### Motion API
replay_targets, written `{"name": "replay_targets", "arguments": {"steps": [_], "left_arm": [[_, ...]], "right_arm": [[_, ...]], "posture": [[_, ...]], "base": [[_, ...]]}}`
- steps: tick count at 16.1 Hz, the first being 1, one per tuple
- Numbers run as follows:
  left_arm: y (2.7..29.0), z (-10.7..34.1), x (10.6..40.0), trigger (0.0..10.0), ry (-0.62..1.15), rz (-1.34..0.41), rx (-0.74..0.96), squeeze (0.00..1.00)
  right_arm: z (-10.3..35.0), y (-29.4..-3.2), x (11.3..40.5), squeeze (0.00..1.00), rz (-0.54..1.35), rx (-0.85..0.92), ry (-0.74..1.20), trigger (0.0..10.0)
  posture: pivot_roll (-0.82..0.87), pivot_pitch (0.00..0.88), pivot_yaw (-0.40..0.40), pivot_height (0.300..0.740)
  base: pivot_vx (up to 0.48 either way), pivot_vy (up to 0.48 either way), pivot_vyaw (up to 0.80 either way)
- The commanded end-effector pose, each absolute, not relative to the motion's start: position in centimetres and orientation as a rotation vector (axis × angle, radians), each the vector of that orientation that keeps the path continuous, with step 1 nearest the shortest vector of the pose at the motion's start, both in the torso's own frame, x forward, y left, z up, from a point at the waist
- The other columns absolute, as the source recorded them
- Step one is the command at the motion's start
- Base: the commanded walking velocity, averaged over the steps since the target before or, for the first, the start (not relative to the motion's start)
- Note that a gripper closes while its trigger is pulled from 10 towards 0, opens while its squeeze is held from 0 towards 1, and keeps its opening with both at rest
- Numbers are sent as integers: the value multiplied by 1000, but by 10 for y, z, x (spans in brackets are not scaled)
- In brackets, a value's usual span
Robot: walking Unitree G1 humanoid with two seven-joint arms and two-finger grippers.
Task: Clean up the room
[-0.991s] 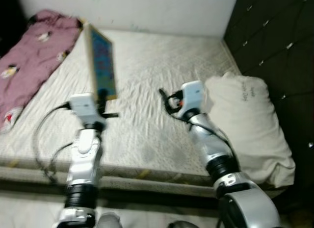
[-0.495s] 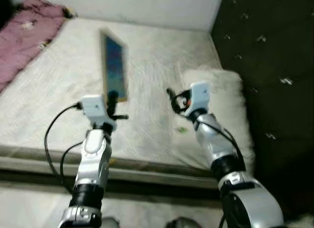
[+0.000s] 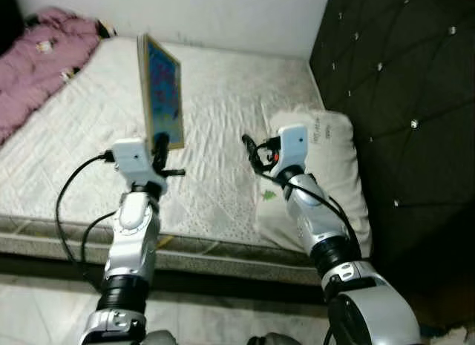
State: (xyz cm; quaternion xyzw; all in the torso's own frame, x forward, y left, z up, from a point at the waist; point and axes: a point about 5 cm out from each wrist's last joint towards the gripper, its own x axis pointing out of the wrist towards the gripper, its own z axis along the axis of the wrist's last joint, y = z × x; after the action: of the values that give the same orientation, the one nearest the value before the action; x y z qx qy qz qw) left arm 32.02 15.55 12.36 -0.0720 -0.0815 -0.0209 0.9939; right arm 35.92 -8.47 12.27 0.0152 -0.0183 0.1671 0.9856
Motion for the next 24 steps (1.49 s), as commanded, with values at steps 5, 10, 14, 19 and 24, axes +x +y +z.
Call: {"name": "replay_targets", "arguments": {"steps": [5,10,14,19,24], "left_arm": [[146,136,320,10000,-233,-125,-141,0],[145,137,320,10000,-238,-132,-148,0],[146,140,321,10000,-242,-107,-160,0],[145,139,322,10000,-237,-111,-166,0],[143,136,322,10000,-220,-126,-186,0]], "right_arm": [[124,-89,362,0,325,26,-30,10000],[125,-88,362,0,325,27,-30,10000],[124,-88,362,0,329,27,-23,10000],[123,-88,362,0,329,24,-20,10000],[121,-88,362,0,333,16,-10,10000]], "posture": [[38,0,-62,740],[37,0,-62,740],[37,0,-62,740],[38,0,-62,740],[39,0,-64,740]], "base": [[307,0,-266],[403,0,0],[0,0,0],[0,0,0],[0,380,-514]]}}
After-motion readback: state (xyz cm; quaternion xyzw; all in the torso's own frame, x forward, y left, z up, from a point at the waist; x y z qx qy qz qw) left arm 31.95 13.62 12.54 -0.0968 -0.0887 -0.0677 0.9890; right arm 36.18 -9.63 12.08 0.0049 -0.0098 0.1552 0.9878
